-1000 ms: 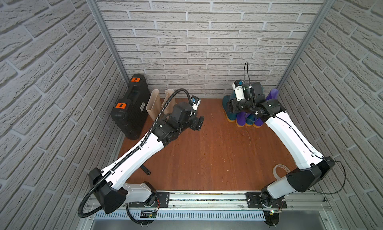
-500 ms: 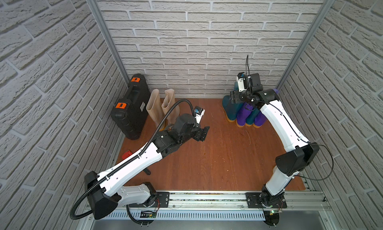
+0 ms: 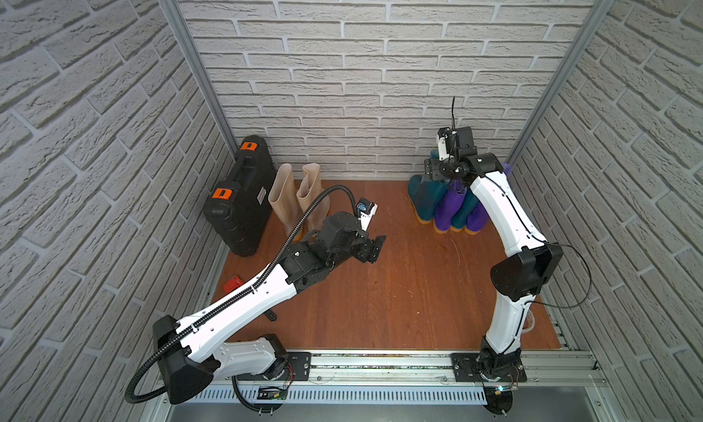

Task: Match and arrange rain boots in pairs
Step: Move the rain boot to the center of the board.

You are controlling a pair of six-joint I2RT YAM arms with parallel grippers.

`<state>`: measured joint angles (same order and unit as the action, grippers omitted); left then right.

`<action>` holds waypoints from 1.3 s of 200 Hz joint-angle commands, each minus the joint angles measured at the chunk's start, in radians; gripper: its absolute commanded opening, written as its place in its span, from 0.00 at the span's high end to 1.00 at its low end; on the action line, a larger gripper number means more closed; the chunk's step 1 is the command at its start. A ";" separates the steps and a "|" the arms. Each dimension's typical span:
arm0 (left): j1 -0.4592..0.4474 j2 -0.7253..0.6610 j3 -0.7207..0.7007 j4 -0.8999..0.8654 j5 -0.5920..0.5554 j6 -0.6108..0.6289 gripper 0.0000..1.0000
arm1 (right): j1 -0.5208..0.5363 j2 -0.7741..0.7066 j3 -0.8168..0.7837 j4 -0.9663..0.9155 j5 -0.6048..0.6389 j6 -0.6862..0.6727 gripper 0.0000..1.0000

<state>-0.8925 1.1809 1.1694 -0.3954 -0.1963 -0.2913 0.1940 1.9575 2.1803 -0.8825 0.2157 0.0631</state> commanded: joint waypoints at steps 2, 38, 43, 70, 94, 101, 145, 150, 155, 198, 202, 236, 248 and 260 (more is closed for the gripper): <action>-0.004 -0.026 -0.013 0.022 -0.009 -0.003 0.11 | -0.010 0.014 0.045 -0.014 -0.009 -0.003 0.18; -0.003 -0.030 -0.018 0.028 -0.014 -0.004 0.10 | -0.023 0.089 0.105 -0.051 -0.019 -0.003 0.21; -0.004 -0.030 -0.018 0.030 -0.012 -0.003 0.10 | -0.025 0.095 0.110 -0.054 -0.021 0.000 0.21; -0.004 -0.025 -0.020 0.036 -0.013 -0.002 0.10 | -0.036 0.116 0.127 -0.058 -0.031 0.009 0.22; -0.004 -0.018 -0.017 0.030 -0.017 0.004 0.10 | -0.042 0.132 0.138 -0.058 -0.050 0.014 0.28; -0.004 -0.020 -0.017 0.030 -0.018 0.007 0.11 | -0.042 0.135 0.137 -0.057 -0.056 0.015 0.30; -0.003 -0.021 -0.018 0.039 -0.021 0.020 0.11 | -0.046 0.149 0.150 -0.054 -0.091 0.019 0.53; -0.003 -0.020 -0.017 0.039 -0.022 0.021 0.11 | -0.045 0.151 0.156 -0.058 -0.095 0.020 0.56; -0.003 -0.019 -0.017 0.038 -0.023 0.023 0.11 | -0.045 0.156 0.161 -0.063 -0.095 0.018 0.58; -0.004 -0.021 -0.012 0.025 -0.034 0.027 0.12 | -0.047 0.175 0.220 -0.095 -0.120 0.006 0.90; -0.004 -0.023 -0.011 0.023 -0.037 0.027 0.12 | -0.048 0.171 0.223 -0.095 -0.129 0.006 0.92; -0.002 -0.011 0.065 -0.071 -0.078 -0.014 0.14 | -0.047 0.164 0.271 -0.112 -0.208 0.010 0.94; -0.002 -0.009 0.085 -0.089 -0.085 -0.024 0.14 | -0.047 0.157 0.281 -0.116 -0.224 0.018 0.94; -0.002 -0.011 0.089 -0.095 -0.101 -0.028 0.14 | -0.046 0.143 0.280 -0.113 -0.240 0.031 0.94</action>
<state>-0.8925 1.1725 1.2129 -0.4675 -0.2520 -0.2962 0.1471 2.1395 2.4130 -1.0424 0.0448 0.0723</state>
